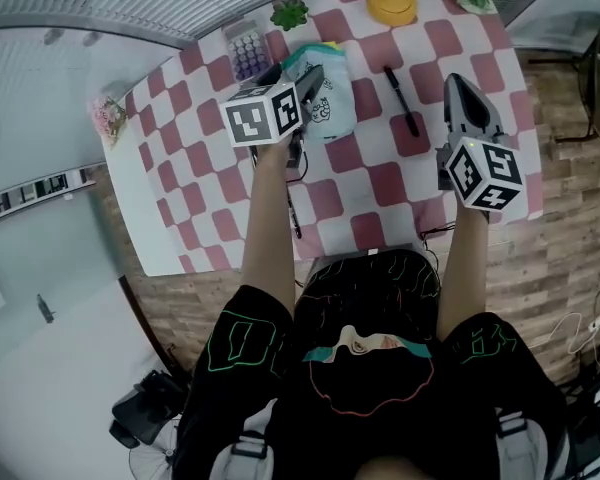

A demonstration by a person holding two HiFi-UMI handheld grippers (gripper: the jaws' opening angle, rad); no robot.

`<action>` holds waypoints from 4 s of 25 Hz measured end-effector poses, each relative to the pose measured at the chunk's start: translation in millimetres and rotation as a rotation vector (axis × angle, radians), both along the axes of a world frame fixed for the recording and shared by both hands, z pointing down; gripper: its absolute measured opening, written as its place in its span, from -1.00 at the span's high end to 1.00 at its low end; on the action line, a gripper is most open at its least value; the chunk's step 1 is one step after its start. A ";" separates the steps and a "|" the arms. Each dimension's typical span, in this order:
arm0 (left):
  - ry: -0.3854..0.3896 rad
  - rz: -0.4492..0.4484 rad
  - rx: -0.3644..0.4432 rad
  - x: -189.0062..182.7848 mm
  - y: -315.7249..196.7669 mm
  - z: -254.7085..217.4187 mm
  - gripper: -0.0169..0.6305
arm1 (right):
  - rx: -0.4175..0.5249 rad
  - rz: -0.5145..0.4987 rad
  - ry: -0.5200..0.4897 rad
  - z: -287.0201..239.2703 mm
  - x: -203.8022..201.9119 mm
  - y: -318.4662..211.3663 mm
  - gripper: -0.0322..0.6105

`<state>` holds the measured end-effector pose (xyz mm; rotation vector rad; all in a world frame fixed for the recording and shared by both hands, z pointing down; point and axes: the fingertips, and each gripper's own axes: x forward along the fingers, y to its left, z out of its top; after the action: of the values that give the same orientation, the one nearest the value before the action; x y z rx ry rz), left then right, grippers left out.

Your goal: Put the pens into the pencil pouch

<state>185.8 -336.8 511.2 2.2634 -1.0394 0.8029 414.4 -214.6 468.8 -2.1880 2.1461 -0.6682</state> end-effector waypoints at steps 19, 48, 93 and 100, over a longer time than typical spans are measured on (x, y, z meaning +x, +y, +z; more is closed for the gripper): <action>-0.402 0.041 -0.189 18.0 -19.4 79.3 -0.13 | -0.092 0.005 0.024 24.9 44.6 -1.8 0.93; 0.029 -0.275 0.468 -53.8 0.9 -86.0 0.91 | 0.005 -0.161 0.069 -29.1 -12.4 -17.1 0.93; 0.736 0.522 0.778 -18.2 145.9 -249.2 0.90 | 0.516 -0.693 0.196 -216.1 -159.5 55.8 0.26; 0.793 0.697 0.701 -16.1 178.4 -247.1 0.89 | 0.544 -0.941 -0.001 -220.6 -191.4 78.0 0.22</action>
<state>169.7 -158.5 264.1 3.1572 -0.1218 -0.3553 223.0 -136.6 248.2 -0.8627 2.8377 -0.0202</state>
